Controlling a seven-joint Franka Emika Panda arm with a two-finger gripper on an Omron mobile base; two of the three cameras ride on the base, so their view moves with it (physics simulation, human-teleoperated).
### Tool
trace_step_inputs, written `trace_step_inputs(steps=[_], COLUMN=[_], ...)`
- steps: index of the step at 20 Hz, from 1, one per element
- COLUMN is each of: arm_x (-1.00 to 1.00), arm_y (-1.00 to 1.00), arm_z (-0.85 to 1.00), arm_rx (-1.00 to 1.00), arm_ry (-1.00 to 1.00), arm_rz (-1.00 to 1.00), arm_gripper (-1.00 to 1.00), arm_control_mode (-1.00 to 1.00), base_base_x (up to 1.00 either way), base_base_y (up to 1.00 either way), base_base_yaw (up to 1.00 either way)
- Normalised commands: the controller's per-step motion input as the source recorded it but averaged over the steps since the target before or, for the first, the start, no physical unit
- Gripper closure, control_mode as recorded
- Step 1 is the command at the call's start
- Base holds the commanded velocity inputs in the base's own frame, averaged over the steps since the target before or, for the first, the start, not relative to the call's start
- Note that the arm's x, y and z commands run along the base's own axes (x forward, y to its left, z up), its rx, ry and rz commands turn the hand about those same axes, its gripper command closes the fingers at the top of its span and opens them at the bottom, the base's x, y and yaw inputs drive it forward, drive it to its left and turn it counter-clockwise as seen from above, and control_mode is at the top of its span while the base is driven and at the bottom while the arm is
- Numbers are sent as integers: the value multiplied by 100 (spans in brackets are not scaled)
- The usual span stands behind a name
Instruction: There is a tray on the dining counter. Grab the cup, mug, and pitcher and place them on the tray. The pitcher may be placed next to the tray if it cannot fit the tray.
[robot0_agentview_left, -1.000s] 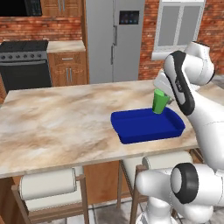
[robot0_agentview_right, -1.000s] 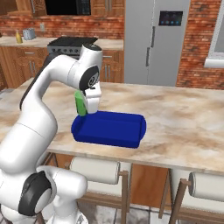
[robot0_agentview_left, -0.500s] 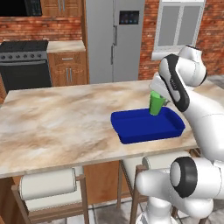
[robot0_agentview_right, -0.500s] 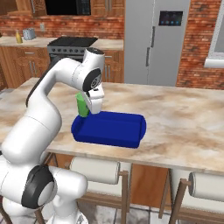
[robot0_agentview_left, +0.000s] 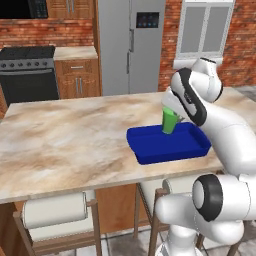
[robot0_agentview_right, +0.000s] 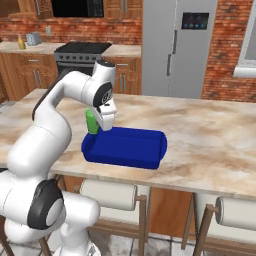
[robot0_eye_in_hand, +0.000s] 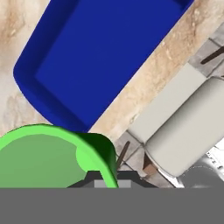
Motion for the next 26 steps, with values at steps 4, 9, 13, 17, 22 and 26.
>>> trace_step_inputs(steps=[4, 9, 13, 17, 22, 26], arm_x=[28, 36, 36, 35, 40, 38], arm_y=[7, 0, 1, 10, 14, 7], arm_z=[-15, -14, -16, -22, -27, -27], arm_rx=[0, 0, 0, 0, 0, 0], arm_ry=[0, 0, 0, 0, 0, 0], arm_rz=[3, 3, 3, 2, 2, 2], arm_gripper=[100, 100, 100, 100, 100, 100], arm_control_mode=[-100, -100, -100, -100, -100, -100], base_base_x=[0, 0, 0, 0, 0, 0], base_base_y=[0, 0, 0, 0, 0, 0], base_base_yaw=[0, 0, 0, 0, 0, 0])
